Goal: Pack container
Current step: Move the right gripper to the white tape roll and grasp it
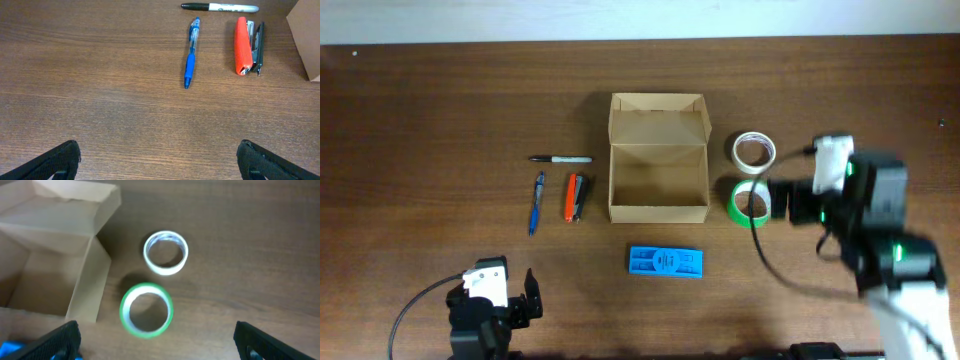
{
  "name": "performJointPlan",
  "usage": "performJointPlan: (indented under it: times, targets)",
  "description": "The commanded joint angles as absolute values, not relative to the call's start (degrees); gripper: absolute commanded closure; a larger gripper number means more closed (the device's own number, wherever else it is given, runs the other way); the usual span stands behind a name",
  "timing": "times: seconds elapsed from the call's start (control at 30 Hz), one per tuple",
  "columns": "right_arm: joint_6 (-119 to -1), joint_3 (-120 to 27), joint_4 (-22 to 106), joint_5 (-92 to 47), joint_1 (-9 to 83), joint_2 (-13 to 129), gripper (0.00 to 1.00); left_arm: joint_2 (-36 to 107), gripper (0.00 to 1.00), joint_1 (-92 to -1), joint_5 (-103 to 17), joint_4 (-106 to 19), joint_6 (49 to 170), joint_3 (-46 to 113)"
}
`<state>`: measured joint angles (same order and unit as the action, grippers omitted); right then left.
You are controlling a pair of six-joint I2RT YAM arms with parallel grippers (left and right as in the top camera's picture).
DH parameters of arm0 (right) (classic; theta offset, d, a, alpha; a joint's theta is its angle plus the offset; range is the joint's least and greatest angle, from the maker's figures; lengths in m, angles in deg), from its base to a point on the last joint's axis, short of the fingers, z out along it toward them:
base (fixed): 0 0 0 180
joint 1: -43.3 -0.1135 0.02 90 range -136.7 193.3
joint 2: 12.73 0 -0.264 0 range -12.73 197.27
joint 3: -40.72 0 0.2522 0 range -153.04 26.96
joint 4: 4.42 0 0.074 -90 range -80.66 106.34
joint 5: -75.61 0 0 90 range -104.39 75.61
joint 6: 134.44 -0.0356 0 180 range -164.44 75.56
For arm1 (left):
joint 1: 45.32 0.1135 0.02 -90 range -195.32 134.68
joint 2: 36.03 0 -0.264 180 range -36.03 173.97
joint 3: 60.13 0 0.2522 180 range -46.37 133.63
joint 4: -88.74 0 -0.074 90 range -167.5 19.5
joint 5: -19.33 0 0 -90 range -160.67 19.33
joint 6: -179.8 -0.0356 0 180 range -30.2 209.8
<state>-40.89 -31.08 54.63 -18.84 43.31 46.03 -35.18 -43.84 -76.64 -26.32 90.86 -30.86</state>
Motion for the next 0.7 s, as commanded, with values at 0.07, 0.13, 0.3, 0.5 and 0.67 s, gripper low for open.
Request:
performJointPlan:
  times: [0.07,0.13,0.3,0.5,0.67]
  targets:
    - [-43.5,-45.4,58.3,-14.7,43.8,63.4,0.01,-35.7,0.0,-43.5,-76.4,-26.3,90.0,-31.3]
    - [-43.8,-49.8,59.3,-14.7,44.2,69.6,0.01,-35.7,0.0,-43.5,-76.4,-26.3,90.0,-31.3]
    - [-47.9,-56.8,59.9,-14.9,46.3,82.4,0.01,-35.7,0.0,-43.5,-76.4,-26.3,90.0,-31.3]
    - [-48.0,-58.3,56.6,-17.6,48.2,92.0,0.01,-35.7,0.01,-43.5,-76.4,-26.3,90.0,-31.3]
    - [-47.9,-58.3,55.1,-17.4,48.2,96.2,0.01,-35.7,0.0,-43.5,-76.4,-26.3,90.0,-31.3]
